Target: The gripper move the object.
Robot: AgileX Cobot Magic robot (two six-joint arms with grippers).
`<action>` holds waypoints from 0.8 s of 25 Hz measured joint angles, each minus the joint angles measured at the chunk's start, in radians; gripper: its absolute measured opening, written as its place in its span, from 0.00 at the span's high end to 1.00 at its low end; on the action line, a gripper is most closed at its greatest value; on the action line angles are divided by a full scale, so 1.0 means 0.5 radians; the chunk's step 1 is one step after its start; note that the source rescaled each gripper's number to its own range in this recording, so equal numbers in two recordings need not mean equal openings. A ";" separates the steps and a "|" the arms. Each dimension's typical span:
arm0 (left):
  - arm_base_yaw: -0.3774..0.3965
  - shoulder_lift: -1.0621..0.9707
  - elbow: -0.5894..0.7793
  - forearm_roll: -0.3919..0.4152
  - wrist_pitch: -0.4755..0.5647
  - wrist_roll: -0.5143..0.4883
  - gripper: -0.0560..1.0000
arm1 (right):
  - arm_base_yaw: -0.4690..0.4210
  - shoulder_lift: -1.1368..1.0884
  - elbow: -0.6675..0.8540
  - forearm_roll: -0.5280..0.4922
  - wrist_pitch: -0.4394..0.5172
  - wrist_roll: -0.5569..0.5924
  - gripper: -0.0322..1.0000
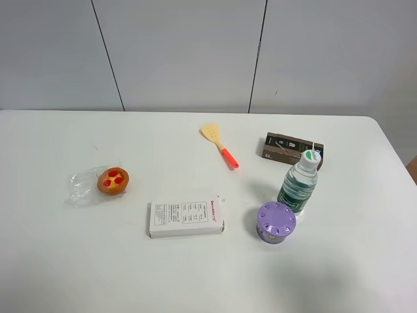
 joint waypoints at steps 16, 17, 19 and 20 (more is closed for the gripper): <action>0.010 -0.776 0.037 0.016 0.090 -0.392 0.02 | 0.000 0.000 0.000 0.000 0.000 0.000 0.00; 0.010 -0.823 0.078 0.016 0.080 -0.392 0.02 | 0.000 0.000 0.000 0.000 0.000 0.000 0.00; 0.010 -0.934 0.192 0.018 0.021 -0.392 0.02 | 0.000 0.000 0.000 0.000 0.000 0.000 0.00; 0.010 -1.005 0.267 0.019 -0.003 -0.392 0.02 | 0.000 0.000 0.000 0.000 0.000 0.000 0.00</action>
